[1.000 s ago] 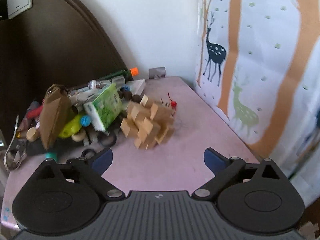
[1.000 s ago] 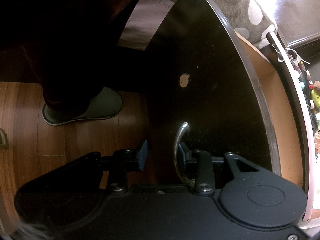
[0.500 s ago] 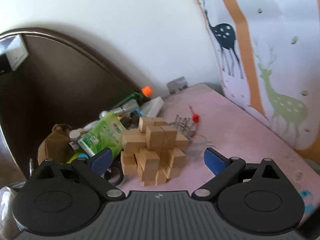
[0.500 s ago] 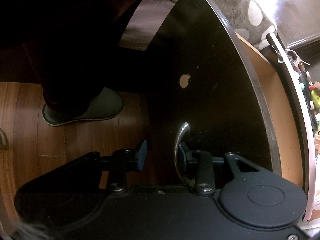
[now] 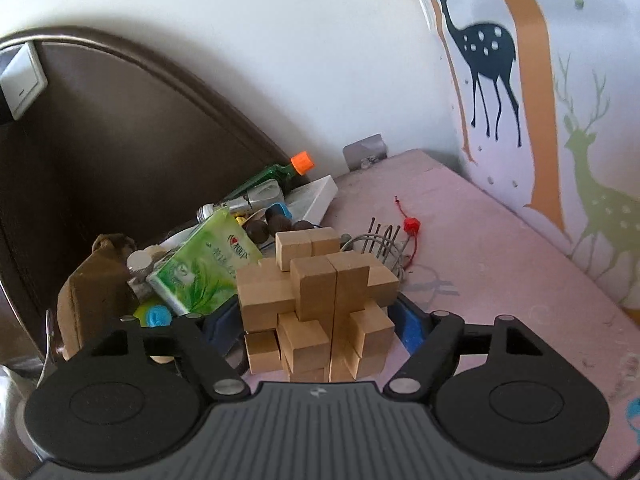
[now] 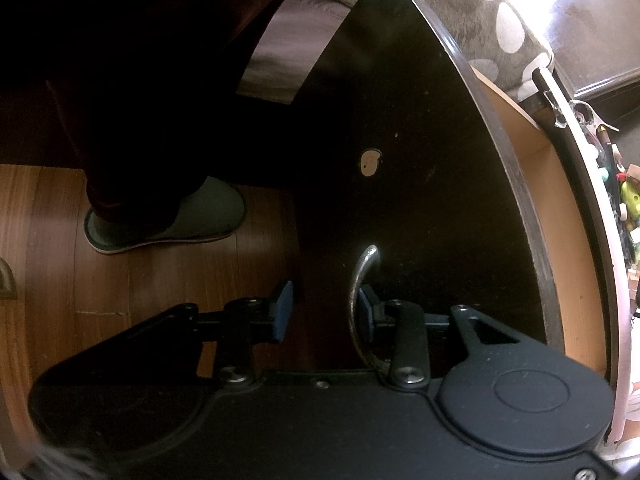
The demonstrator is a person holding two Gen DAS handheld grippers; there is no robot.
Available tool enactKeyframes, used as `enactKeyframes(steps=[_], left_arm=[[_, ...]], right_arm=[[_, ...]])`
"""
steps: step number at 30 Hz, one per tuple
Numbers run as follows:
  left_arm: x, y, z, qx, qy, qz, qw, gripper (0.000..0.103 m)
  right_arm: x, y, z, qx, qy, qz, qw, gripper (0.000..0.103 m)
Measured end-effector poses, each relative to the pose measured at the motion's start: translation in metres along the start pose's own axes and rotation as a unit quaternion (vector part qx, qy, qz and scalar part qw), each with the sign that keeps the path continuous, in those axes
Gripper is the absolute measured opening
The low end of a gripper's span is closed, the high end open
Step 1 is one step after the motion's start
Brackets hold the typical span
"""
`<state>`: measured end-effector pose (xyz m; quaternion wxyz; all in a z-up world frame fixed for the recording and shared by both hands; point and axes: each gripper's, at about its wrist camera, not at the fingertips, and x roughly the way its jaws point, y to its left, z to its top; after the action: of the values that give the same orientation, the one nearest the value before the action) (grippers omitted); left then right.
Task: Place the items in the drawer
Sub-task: 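Carry the wooden burr puzzle into the drawer and release it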
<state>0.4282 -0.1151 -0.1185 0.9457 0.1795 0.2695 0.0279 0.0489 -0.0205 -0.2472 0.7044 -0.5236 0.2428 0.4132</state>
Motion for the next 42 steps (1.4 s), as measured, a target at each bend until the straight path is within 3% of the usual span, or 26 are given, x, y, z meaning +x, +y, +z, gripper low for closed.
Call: enactKeyframes(steps=[15, 24, 33, 42], left_arm=[[-0.069, 0.033, 0.014, -0.004, -0.008, -0.019, 0.9998, 0.077], [-0.124, 0.056, -0.011, 0.003, 0.005, -0.056, 0.9984, 0.077], [-0.16, 0.062, -0.092, 0.021, 0.084, -0.101, 0.9911, 0.077], [-0.107, 0.061, -0.172, 0.027, 0.219, -0.113, 0.9687, 0.077]], right_arm=[[0.003, 0.002, 0.004, 0.0, 0.005, -0.002, 1.0, 0.036], [0.004, 0.002, 0.004, -0.003, 0.007, -0.003, 1.0, 0.037], [0.004, 0.002, 0.003, -0.005, 0.008, -0.004, 1.0, 0.039], [0.007, 0.007, 0.004, -0.005, 0.008, -0.006, 1.0, 0.041]])
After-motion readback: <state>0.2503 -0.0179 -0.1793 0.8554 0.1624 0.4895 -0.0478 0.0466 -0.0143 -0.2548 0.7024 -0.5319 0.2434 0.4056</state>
